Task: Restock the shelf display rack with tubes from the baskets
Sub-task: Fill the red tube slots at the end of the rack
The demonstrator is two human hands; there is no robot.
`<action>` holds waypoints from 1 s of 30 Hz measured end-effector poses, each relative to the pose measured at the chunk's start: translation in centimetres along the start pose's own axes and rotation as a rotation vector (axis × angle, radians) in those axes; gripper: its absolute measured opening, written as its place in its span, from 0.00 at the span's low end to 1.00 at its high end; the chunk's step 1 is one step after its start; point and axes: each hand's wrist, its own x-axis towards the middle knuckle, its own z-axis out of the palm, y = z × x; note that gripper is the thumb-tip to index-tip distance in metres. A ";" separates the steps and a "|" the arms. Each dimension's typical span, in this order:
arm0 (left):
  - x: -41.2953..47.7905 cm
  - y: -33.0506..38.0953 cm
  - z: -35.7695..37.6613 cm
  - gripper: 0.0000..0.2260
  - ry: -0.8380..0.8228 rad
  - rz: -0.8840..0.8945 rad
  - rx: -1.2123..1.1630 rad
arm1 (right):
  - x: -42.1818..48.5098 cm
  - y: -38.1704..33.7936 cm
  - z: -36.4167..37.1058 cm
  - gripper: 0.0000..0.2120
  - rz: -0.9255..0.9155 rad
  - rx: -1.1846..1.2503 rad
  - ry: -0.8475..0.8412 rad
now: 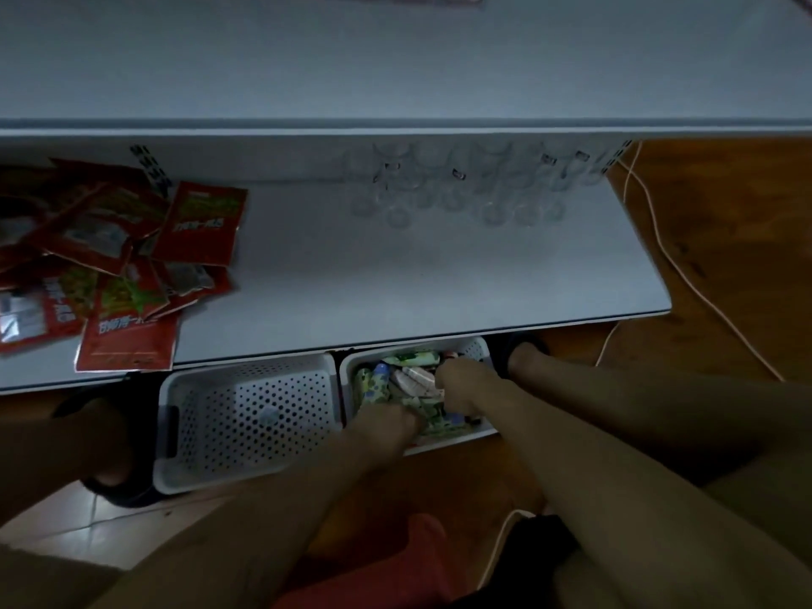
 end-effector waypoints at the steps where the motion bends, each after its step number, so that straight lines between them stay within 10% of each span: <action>1: 0.3 0.2 0.4 0.10 -0.037 0.003 0.005 | 0.5 0.2 0.3 0.20 0.002 0.026 0.020; 14: 3.4 -0.2 2.2 0.26 -0.138 -0.075 0.075 | 3.2 3.0 2.3 0.30 -0.127 0.333 -0.103; 30: 3.2 -1.2 1.4 0.17 -0.166 -0.001 -0.169 | 1.1 2.7 0.4 0.23 -0.171 0.421 0.126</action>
